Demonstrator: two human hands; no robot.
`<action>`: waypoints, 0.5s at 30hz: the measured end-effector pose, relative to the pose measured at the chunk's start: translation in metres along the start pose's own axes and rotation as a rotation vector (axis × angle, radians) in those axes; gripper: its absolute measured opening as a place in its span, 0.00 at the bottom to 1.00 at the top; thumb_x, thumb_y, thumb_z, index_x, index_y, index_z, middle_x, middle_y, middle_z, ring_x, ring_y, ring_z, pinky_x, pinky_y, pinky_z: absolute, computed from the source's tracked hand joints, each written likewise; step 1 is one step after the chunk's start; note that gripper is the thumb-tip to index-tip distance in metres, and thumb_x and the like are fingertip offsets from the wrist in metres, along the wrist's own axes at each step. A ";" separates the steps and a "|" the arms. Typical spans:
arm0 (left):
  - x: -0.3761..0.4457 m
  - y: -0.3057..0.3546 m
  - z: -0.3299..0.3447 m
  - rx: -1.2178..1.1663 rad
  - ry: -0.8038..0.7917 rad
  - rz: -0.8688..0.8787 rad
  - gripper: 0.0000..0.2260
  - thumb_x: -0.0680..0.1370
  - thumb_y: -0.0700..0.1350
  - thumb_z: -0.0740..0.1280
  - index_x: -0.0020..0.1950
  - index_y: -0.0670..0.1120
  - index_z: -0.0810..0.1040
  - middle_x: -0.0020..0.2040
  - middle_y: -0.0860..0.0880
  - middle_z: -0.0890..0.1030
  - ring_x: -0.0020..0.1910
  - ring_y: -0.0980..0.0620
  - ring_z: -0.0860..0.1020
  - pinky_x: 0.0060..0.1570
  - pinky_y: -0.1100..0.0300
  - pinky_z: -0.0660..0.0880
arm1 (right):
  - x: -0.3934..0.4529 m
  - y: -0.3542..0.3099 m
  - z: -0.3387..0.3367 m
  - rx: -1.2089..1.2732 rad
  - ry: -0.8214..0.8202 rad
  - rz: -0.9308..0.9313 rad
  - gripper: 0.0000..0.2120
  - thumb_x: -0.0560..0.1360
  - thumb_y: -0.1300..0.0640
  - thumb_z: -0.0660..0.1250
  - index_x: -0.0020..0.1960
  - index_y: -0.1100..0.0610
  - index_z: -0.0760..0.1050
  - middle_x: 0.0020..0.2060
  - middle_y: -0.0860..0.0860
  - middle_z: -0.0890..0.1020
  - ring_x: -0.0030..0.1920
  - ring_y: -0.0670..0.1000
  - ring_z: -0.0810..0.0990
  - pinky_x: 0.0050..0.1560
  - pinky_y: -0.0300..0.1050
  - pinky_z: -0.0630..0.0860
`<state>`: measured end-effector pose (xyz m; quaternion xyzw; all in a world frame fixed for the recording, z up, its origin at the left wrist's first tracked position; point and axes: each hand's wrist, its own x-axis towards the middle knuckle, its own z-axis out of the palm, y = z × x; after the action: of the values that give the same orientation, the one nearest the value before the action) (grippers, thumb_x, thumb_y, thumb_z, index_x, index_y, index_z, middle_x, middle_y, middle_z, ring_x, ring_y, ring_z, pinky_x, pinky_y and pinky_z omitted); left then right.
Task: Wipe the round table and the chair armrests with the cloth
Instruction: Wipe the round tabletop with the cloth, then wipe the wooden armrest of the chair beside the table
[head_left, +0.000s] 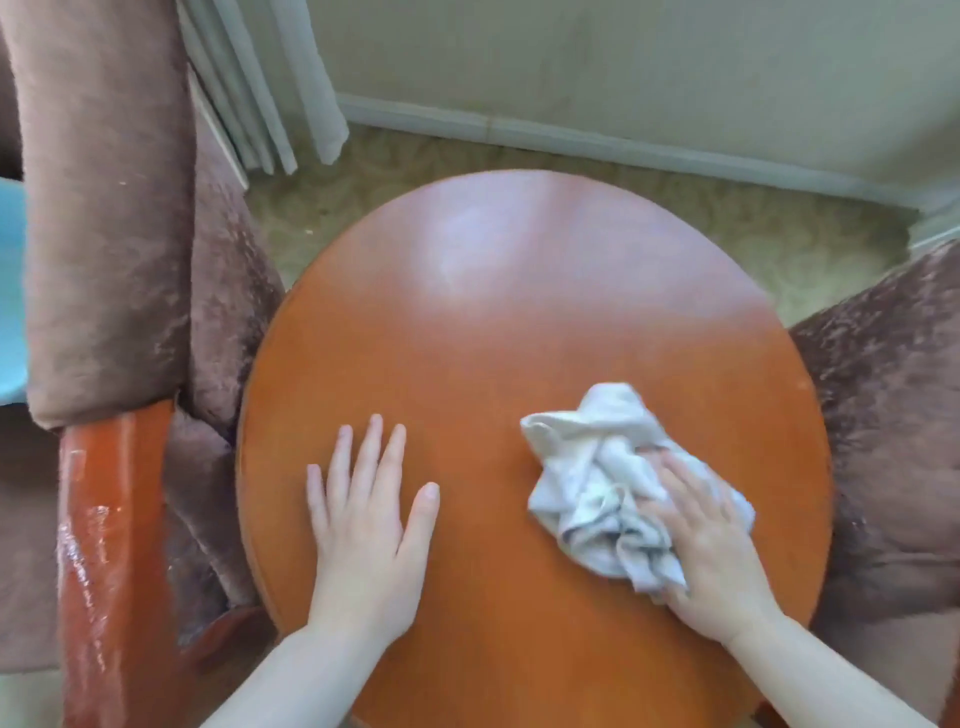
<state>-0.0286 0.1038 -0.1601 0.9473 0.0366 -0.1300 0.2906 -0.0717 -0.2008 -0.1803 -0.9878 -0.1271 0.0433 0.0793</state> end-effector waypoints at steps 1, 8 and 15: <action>-0.003 0.007 0.006 0.021 -0.026 0.018 0.29 0.77 0.64 0.38 0.77 0.57 0.48 0.76 0.61 0.40 0.72 0.63 0.31 0.66 0.62 0.23 | -0.004 0.011 -0.002 0.033 0.133 0.424 0.26 0.66 0.50 0.66 0.63 0.56 0.71 0.73 0.58 0.64 0.74 0.59 0.61 0.68 0.64 0.61; -0.020 0.089 0.052 0.046 -0.239 0.257 0.26 0.79 0.59 0.44 0.77 0.58 0.50 0.74 0.63 0.37 0.71 0.63 0.29 0.67 0.60 0.24 | -0.001 -0.055 -0.004 0.223 0.304 1.010 0.24 0.65 0.54 0.73 0.60 0.55 0.74 0.68 0.54 0.73 0.71 0.57 0.67 0.69 0.61 0.61; -0.026 0.205 0.052 -0.127 -0.304 0.540 0.24 0.79 0.57 0.49 0.76 0.56 0.57 0.76 0.61 0.47 0.75 0.61 0.39 0.72 0.58 0.32 | -0.086 -0.014 -0.137 1.595 0.760 1.162 0.09 0.76 0.58 0.65 0.53 0.53 0.81 0.46 0.53 0.85 0.52 0.54 0.83 0.52 0.47 0.78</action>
<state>-0.0354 -0.0945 -0.0836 0.8725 -0.2521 -0.1857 0.3752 -0.1430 -0.2298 -0.0373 -0.5075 0.4635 -0.1663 0.7071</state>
